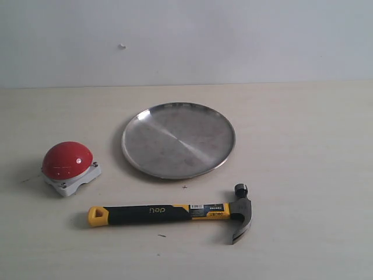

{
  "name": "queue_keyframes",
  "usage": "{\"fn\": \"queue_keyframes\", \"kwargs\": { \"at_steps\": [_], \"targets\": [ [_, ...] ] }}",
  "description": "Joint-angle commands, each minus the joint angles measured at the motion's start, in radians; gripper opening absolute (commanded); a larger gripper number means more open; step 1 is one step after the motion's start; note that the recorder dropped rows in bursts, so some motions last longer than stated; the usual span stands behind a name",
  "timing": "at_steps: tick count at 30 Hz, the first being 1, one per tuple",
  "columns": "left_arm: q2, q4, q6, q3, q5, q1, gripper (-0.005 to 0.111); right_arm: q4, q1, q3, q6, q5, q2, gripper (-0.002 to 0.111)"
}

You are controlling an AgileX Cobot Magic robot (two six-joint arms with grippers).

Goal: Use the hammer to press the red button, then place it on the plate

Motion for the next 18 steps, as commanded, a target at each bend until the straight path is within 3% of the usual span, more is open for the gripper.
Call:
{"fn": "queue_keyframes", "kwargs": {
  "at_steps": [1,7,16,18],
  "targets": [
    [0.187,-0.104,0.234,-0.13,0.071,0.002,0.0,-0.003,-0.008,0.004,-0.009,-0.009,-0.005,0.0],
    [0.505,-0.099,0.439,-0.316,0.393,0.002,0.0,-0.003,-0.008,0.004,-0.009,-0.009,-0.005,0.0],
    [1.05,-0.032,0.608,-0.743,1.379,-0.002,0.0,-0.003,-0.008,0.004,-0.009,-0.009,-0.005,0.0],
    [1.137,-0.032,0.644,-0.821,1.543,-0.004,0.0,-0.003,-0.008,0.004,-0.009,-0.009,-0.005,0.0]
  ]
}}
